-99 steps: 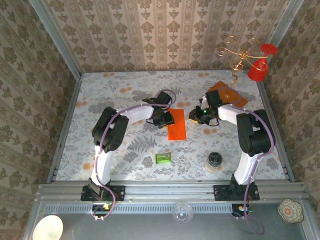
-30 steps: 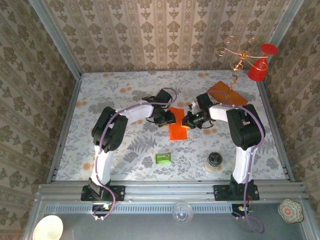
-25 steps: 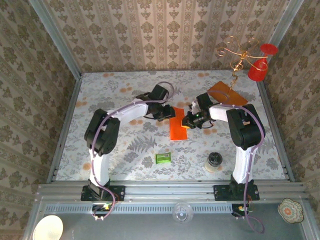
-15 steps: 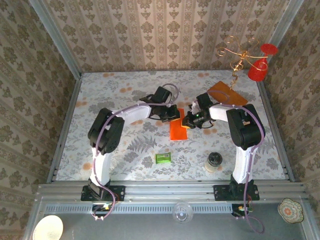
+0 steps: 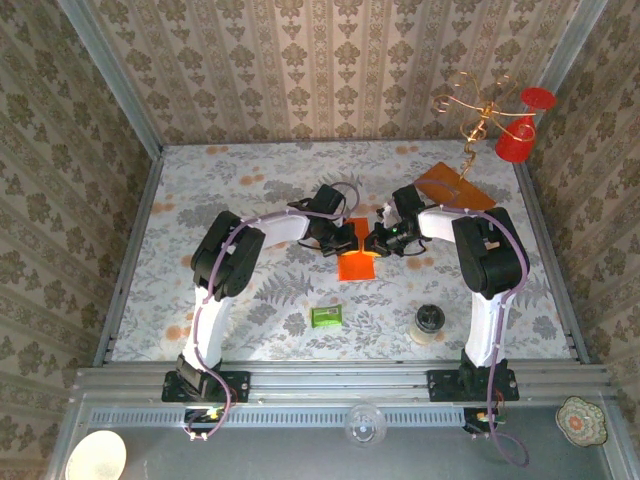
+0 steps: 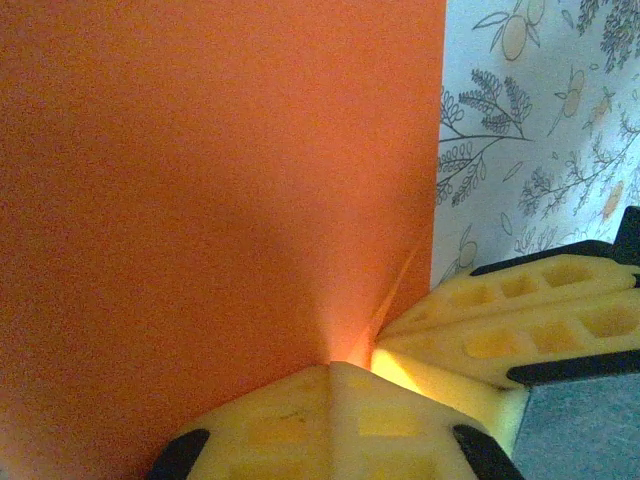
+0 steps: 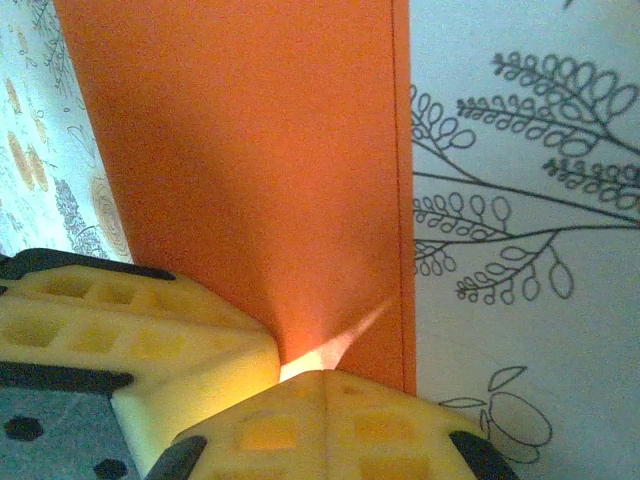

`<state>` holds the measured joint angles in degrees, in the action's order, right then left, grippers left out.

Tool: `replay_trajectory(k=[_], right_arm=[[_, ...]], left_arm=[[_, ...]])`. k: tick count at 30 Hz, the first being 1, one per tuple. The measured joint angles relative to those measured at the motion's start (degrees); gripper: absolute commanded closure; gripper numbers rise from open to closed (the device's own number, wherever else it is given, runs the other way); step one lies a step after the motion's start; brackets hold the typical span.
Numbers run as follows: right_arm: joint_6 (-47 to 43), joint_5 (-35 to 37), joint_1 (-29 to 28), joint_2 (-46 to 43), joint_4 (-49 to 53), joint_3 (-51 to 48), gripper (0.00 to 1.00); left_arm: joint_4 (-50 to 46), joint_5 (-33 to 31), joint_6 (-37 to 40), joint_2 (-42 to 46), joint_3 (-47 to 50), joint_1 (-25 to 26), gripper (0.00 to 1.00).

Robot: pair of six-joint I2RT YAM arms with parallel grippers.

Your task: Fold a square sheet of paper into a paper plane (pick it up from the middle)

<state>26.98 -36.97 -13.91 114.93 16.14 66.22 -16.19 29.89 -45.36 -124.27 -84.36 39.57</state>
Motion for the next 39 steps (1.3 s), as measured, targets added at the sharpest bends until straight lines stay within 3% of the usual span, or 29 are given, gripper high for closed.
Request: replay_trajectory(k=[10, 18, 24, 29, 39], right_arm=[[-0.07, 0.28, -0.02, 0.11, 0.76, 0.22, 0.94], [-0.04, 0.26, -0.02, 0.11, 0.85, 0.22, 0.94], [-0.04, 0.26, -0.02, 0.09, 0.85, 0.22, 0.94], [-0.02, 0.26, -0.02, 0.09, 0.85, 0.22, 0.94], [0.02, 0.28, -0.02, 0.09, 0.90, 0.22, 0.94]], left_arm=[[10.40, 7.98, 1.46, 4.09, 12.02, -5.64, 1.00], [9.38, 10.84, 3.19, 8.20, 17.53, -13.40, 1.00], [10.54, 10.88, 1.79, 8.48, 12.92, -9.11, 1.00], [14.08, 11.50, -0.09, 3.43, 5.38, -4.68, 1.00], [13.05, 13.22, 0.42, -1.99, 5.01, -8.50, 1.00]])
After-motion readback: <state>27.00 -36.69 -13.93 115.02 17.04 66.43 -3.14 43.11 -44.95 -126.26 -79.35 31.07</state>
